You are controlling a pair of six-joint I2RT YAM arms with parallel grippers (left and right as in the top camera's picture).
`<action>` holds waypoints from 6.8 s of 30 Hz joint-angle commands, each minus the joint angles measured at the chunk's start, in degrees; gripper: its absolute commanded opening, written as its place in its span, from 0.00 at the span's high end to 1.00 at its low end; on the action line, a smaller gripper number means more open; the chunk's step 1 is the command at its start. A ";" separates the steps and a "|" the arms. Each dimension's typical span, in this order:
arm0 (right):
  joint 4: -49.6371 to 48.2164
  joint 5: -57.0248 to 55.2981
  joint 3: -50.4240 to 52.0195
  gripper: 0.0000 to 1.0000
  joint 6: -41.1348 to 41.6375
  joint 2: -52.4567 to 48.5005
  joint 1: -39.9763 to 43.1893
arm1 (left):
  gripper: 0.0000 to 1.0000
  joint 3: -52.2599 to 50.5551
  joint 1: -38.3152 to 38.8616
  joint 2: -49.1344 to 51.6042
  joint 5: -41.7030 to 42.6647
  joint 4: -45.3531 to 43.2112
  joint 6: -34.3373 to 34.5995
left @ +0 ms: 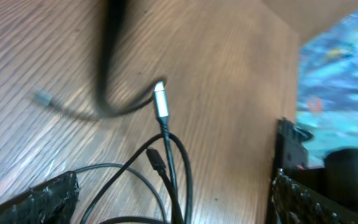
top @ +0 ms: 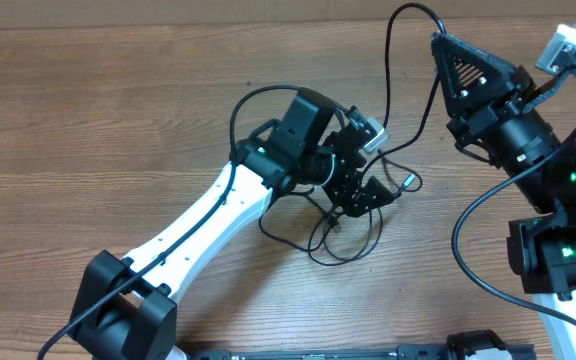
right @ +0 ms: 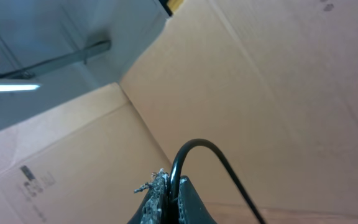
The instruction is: Untangle cables
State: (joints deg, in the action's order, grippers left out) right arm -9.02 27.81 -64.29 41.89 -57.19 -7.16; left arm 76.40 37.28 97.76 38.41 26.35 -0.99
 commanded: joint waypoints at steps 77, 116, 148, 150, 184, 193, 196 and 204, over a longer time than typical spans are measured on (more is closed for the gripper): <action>-33.16 -2.67 -1.57 0.96 9.44 -22.73 18.93 | 0.00 9.99 -2.97 11.26 -19.52 18.69 3.13; -18.10 -32.46 -3.72 0.96 -12.24 -39.60 38.16 | 0.00 9.99 -2.97 11.26 -19.52 18.67 3.13; 21.20 -21.07 -3.67 0.00 -9.60 -41.07 47.36 | 0.00 9.99 -2.97 11.26 -19.52 18.67 3.13; 27.21 -19.96 -3.67 0.00 -8.87 -41.05 47.30 | 0.00 9.99 -2.97 11.26 -19.52 18.67 3.13; 54.51 -32.85 -1.97 0.00 -33.51 -45.62 47.30 | 0.00 9.99 -2.97 11.26 -19.52 18.67 3.13; 49.00 -33.94 -0.68 0.00 -36.20 -54.80 47.36 | 0.00 9.99 -2.97 11.26 -19.54 18.67 3.13; 46.77 -36.00 -0.68 0.00 -36.20 -56.54 47.36 | 0.00 9.99 -2.97 11.26 -19.52 18.67 3.13; 41.05 -36.39 -0.68 0.00 -36.20 -57.92 47.43 | 0.00 9.99 -2.97 11.26 -19.52 18.67 3.13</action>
State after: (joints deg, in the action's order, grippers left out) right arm 32.71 -4.80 -66.70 6.55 -110.56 40.12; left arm 85.45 34.24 110.06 18.44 45.04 2.66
